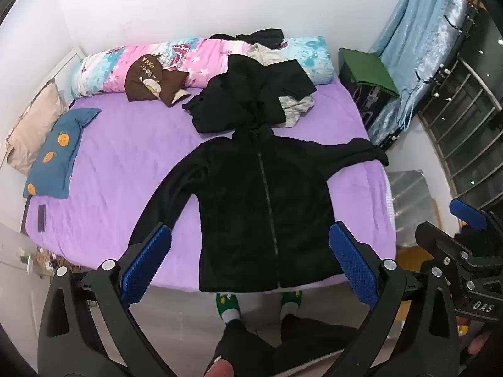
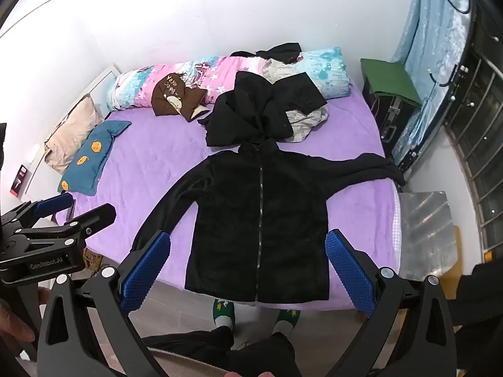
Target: Fold large clothes
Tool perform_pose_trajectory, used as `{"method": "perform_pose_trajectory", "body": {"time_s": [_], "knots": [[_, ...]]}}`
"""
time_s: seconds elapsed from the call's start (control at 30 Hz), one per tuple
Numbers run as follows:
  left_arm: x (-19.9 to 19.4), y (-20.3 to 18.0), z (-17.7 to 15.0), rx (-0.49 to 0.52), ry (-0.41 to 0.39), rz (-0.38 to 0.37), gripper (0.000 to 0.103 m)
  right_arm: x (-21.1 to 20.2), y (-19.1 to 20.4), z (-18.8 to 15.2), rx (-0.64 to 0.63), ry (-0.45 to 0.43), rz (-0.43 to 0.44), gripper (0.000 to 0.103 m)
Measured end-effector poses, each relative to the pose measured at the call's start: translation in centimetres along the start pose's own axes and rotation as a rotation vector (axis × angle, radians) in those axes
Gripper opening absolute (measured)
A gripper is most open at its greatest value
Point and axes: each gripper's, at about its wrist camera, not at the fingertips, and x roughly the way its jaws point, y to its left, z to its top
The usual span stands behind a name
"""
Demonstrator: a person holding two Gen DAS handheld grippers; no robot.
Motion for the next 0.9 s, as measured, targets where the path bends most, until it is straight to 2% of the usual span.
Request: {"method": "perform_pose_trajectory", "body": {"time_s": [0.3, 0.57, 0.9], "knots": [[0.0, -0.7, 0.0, 0.001, 0.005, -0.003, 0.097, -0.5, -0.1, 0.4, -0.009, 0.000, 0.011, 0.097], [0.1, 1.1, 0.1, -0.030, -0.001, -0.009, 0.097, -0.3, 0.0, 0.2, -0.008, -0.001, 0.022, 0.097], [0.1, 0.6, 0.3, -0.007, 0.008, -0.028, 0.097, 0.1, 0.0, 0.5, -0.016, -0.003, 0.026, 0.097]]}}
